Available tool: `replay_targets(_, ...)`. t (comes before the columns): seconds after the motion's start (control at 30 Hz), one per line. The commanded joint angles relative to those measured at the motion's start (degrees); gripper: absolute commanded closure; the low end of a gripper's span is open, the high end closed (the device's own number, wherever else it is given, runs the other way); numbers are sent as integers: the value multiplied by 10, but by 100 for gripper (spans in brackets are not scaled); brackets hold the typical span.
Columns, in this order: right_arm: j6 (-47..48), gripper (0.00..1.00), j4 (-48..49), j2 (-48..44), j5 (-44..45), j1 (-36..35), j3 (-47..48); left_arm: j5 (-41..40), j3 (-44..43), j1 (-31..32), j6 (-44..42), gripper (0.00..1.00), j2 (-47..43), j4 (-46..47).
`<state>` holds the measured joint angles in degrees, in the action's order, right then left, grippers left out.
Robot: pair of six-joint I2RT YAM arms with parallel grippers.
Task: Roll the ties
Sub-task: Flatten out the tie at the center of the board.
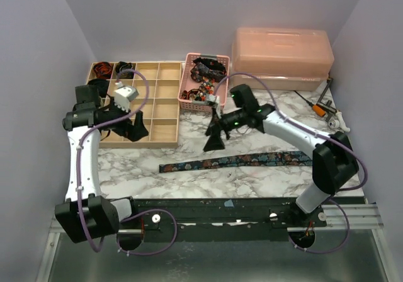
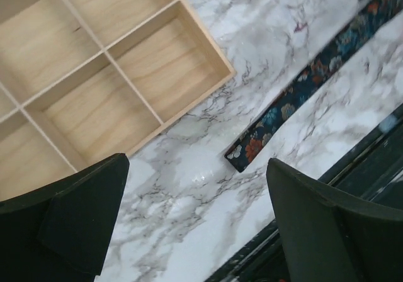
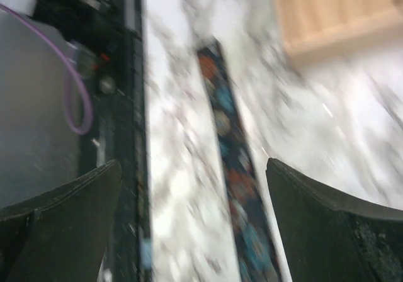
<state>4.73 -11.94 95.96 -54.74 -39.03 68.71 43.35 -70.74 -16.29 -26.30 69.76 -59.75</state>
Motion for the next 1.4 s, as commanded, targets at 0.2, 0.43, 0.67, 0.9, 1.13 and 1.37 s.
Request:
replay_targets(0.2, 408, 3, -454, -109, 186, 285, -61, -67, 169, 238, -308, 3, -111, 58)
replay_targets(0.43, 532, 4, -455, -111, 313, 420, -121, -163, 215, 399, -285, 19, -10, 146)
replay_targets(0.67, 574, 2, -376, -120, 369, 421, -189, -222, 209, 461, -290, 24, 97, 181)
replay_targets(0.9, 615, 5, -299, -108, 440, 426, -240, -308, 216, 505, -275, 42, 170, 208)
replay_targets(1.13, 676, 12, -299, -44, 458, 495, -207, -371, 164, 561, -230, 72, 249, 224)
replay_targets(1.37, 749, 15, -325, 1, 459, 566, -152, -358, 31, 596, -185, 71, 342, 179)
